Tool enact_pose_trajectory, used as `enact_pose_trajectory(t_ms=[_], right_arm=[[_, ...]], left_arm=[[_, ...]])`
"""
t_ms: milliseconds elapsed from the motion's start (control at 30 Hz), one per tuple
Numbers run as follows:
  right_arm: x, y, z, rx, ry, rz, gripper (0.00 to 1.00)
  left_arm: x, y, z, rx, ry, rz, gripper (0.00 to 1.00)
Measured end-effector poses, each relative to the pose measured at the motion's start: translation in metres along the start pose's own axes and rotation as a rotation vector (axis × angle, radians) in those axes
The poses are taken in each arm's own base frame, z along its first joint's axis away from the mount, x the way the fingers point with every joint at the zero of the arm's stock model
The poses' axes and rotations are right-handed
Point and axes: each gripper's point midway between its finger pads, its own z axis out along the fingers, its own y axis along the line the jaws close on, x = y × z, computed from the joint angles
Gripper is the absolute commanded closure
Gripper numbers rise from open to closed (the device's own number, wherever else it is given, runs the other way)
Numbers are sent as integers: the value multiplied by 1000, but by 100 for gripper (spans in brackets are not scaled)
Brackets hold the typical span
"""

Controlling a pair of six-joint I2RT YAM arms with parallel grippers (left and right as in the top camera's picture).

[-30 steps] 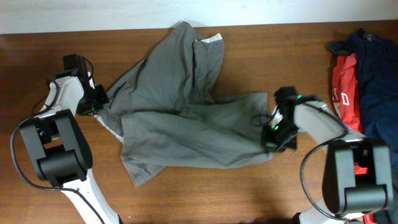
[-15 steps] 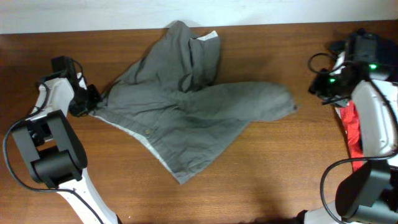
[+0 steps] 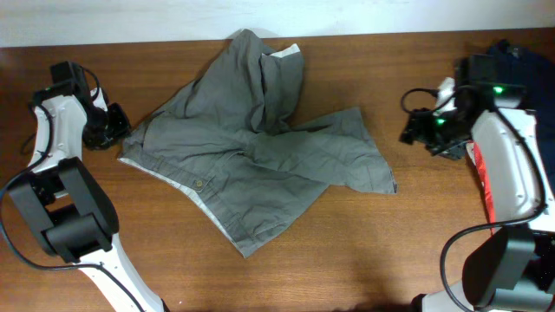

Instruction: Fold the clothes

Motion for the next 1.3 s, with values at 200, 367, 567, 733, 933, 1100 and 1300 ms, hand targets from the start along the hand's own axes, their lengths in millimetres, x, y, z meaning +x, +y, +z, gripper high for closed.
enact_pose_trajectory(t_ms=[200,367,567,733,933,1100,1300], right_arm=[[-7,23,11,-30,-25,-88,18],[1,19,34,-19,49,-89,17],[8,16,39,-13,84,-93,16],[11,15,39,-11,96,-96,15],[12,15,39,-10,101,-95,13],[12,15,39,-10,102,-94,13],[12,15,39,-10,104,-94,13]], left_arm=[[26,-28,-10,53,106,82,84],[55,-71,-12,65,175,231,85],[93,-101,-65,-35,174,372,84],[118,-126,-123,-47,54,465,79],[198,-152,-94,-36,172,627,74],[272,-142,-36,-92,374,712,69],[309,-135,-16,-103,449,690,43]])
